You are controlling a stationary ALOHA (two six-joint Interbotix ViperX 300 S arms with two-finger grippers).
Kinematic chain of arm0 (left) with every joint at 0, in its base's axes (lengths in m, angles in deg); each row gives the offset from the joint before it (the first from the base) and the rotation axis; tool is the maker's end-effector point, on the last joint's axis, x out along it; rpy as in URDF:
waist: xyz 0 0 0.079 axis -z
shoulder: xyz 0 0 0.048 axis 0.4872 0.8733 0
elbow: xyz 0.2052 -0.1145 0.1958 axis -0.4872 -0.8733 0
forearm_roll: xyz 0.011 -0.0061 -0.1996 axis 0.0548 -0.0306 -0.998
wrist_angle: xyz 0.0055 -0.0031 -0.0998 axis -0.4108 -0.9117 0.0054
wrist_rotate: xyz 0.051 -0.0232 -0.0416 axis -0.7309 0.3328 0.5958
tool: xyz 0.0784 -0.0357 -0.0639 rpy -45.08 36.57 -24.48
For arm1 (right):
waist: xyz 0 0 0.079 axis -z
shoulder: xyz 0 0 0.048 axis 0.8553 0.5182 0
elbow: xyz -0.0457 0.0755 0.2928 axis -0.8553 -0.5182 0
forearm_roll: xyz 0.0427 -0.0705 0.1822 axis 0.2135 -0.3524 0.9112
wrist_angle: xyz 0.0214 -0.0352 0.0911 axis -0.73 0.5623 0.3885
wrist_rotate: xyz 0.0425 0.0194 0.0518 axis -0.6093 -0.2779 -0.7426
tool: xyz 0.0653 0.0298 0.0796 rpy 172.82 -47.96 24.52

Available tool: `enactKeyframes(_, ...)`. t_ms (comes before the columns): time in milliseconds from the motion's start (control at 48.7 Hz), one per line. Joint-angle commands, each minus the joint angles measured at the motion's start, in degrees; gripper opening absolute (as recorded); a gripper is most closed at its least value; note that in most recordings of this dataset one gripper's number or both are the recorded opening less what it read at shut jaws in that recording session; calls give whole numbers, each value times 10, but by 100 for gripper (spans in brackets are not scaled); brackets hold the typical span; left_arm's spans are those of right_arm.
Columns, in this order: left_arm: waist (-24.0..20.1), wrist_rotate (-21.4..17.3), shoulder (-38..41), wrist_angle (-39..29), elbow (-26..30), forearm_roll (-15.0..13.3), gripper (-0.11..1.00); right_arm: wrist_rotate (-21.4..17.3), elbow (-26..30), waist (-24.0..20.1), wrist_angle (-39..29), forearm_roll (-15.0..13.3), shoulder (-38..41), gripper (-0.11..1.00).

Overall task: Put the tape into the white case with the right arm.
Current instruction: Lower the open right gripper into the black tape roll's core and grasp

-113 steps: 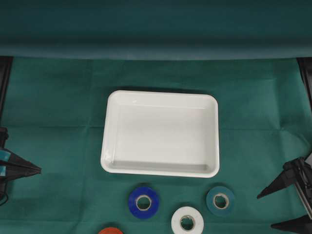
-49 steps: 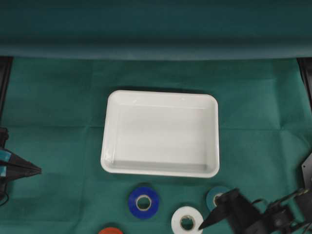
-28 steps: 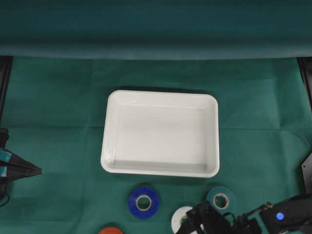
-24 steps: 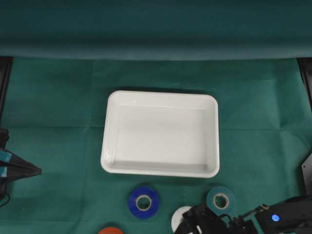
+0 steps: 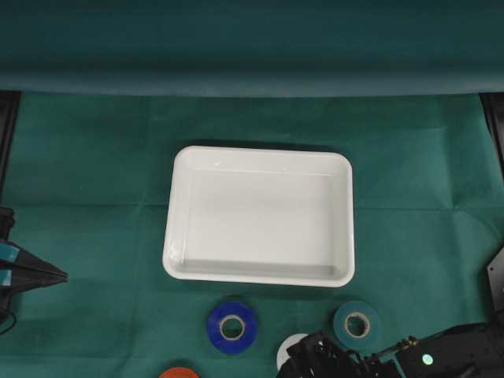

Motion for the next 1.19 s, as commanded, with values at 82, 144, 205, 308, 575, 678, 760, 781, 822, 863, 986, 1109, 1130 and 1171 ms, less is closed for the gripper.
enactKeyframes(82,1,1,4,5,6,-1,0,-2,23,-2,-6,-1,8,70)
enactKeyframes(144,1,1,4,5,6,-1,0,-2,28,-3,-9,-1,17,70)
enactKeyframes(205,1,3,4,5,5,-1,0,-3,36,-3,-9,-1,25,70)
enactKeyframes(308,1,6,4,6,4,-1,0,-3,45,-4,-9,-1,35,70)
enactKeyframes(575,1,6,4,6,4,-1,0,-3,53,-4,-10,0,54,70)
enactKeyframes(678,1,6,4,6,4,-1,0,-4,54,-4,-11,0,61,70)
enactKeyframes(760,1,6,4,6,4,-1,0,-4,57,-4,-16,-1,64,70)
enactKeyframes(781,1,6,4,6,4,-1,0,-4,58,-4,-18,-1,65,70)
enactKeyframes(822,1,6,4,7,4,-1,0,-4,62,-4,-23,0,67,70)
enactKeyframes(863,1,6,4,6,4,-1,0,-4,66,-4,-28,-1,70,70)
enactKeyframes(986,1,6,4,7,4,-1,0,-4,78,-4,-50,0,76,70)
enactKeyframes(1109,1,6,4,7,4,-1,0,-5,86,-5,-70,0,78,70)
enactKeyframes(1130,1,6,5,7,4,-1,0,-6,87,-5,-73,1,79,70)
enactKeyframes(1171,1,6,4,7,4,-1,0,-11,89,-5,-76,1,78,68)
